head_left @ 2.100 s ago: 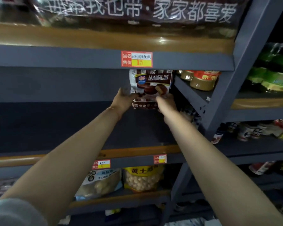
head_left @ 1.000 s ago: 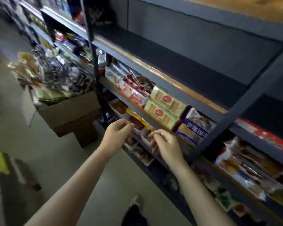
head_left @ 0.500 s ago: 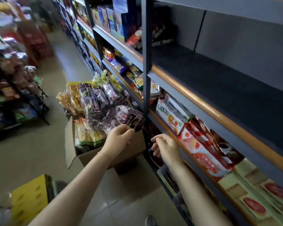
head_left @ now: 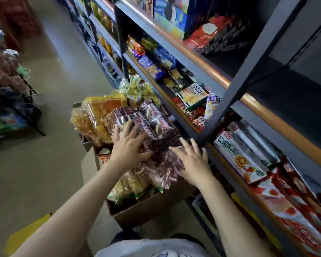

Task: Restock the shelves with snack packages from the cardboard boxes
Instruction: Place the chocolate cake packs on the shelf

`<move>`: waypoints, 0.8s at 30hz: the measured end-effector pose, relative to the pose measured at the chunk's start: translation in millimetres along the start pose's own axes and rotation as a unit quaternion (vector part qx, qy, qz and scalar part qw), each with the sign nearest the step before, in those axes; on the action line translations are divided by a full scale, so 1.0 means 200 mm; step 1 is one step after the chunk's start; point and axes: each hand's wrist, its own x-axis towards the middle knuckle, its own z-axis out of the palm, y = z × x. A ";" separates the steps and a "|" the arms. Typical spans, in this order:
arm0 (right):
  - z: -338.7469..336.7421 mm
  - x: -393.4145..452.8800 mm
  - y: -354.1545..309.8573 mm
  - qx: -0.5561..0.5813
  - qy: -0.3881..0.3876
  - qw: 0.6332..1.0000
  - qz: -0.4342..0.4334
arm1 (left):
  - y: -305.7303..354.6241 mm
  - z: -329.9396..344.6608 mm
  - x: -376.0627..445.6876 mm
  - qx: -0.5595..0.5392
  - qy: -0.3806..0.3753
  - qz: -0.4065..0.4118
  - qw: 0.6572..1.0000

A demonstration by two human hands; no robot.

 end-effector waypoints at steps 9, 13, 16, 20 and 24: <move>-0.10 0.00 0.02 0.167 0.139 0.975 0.043 | -0.08 -0.01 0.10 -0.034 0.018 0.042 0.998; -0.35 -0.17 0.02 0.330 0.260 0.899 0.120 | -0.04 -0.13 0.08 -0.085 0.038 0.023 0.995; -0.57 -0.27 -0.03 0.424 0.338 0.830 0.129 | 0.03 -0.31 0.06 -0.288 -0.007 0.112 0.951; -0.78 -0.31 -0.12 0.517 0.399 0.749 0.110 | 0.13 -0.51 0.05 -0.567 -0.120 0.203 0.789; -0.82 -0.32 -0.13 0.657 0.372 0.638 0.153 | 0.15 -0.63 0.01 -0.638 -0.114 0.132 0.750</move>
